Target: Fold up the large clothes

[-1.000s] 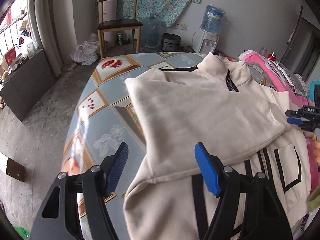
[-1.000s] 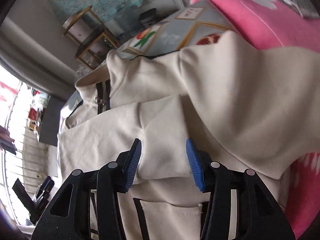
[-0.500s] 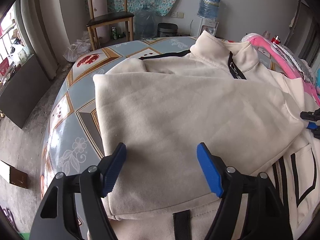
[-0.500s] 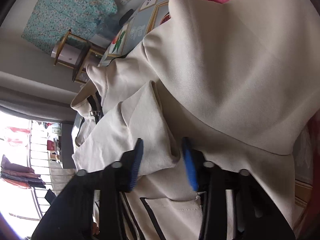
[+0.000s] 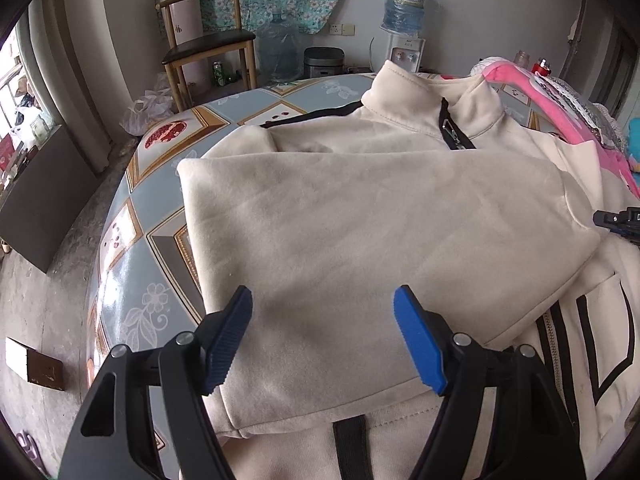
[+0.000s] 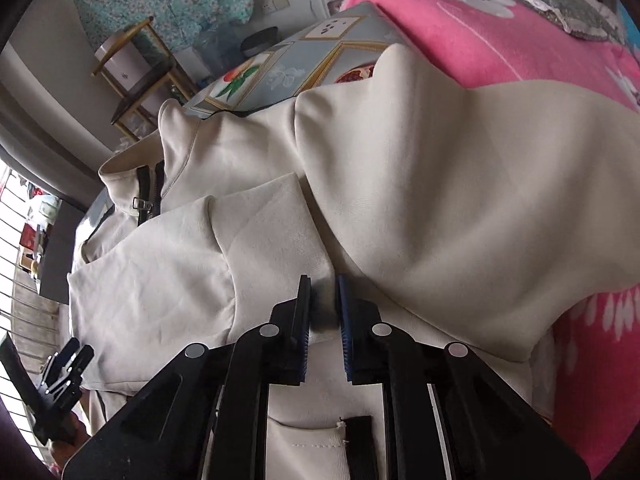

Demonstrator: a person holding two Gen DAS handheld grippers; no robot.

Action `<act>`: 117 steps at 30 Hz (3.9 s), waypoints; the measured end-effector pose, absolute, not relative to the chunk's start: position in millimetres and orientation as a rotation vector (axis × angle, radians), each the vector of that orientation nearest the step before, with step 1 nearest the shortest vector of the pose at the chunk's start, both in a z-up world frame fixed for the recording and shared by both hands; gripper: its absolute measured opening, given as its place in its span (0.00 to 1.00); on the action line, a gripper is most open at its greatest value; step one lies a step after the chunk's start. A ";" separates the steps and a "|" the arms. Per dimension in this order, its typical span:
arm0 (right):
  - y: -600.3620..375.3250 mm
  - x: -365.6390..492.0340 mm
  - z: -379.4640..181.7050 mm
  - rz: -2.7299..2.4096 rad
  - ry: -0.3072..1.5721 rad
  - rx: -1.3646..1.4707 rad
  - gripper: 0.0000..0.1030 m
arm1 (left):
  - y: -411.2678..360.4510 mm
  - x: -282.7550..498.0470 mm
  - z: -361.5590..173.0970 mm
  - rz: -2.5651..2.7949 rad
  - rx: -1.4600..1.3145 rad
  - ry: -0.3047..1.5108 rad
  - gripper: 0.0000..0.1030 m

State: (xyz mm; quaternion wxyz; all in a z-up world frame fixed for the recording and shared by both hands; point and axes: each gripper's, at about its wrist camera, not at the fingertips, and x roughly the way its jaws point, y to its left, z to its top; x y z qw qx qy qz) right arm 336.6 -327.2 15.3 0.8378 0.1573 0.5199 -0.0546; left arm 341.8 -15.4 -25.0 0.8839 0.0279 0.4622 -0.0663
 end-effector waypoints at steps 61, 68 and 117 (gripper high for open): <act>-498.6 248.0 254.0 -0.231 0.448 0.521 0.09 | -36.9 360.5 -32.2 -0.149 -0.006 1.040 0.70; -338.9 302.1 276.6 0.130 0.476 0.380 0.09 | -23.6 355.2 -28.5 -0.165 -0.058 1.033 0.69; -116.6 371.2 26.4 0.849 1.149 0.769 0.09 | 45.5 285.0 -2.6 -0.347 -0.282 0.969 0.66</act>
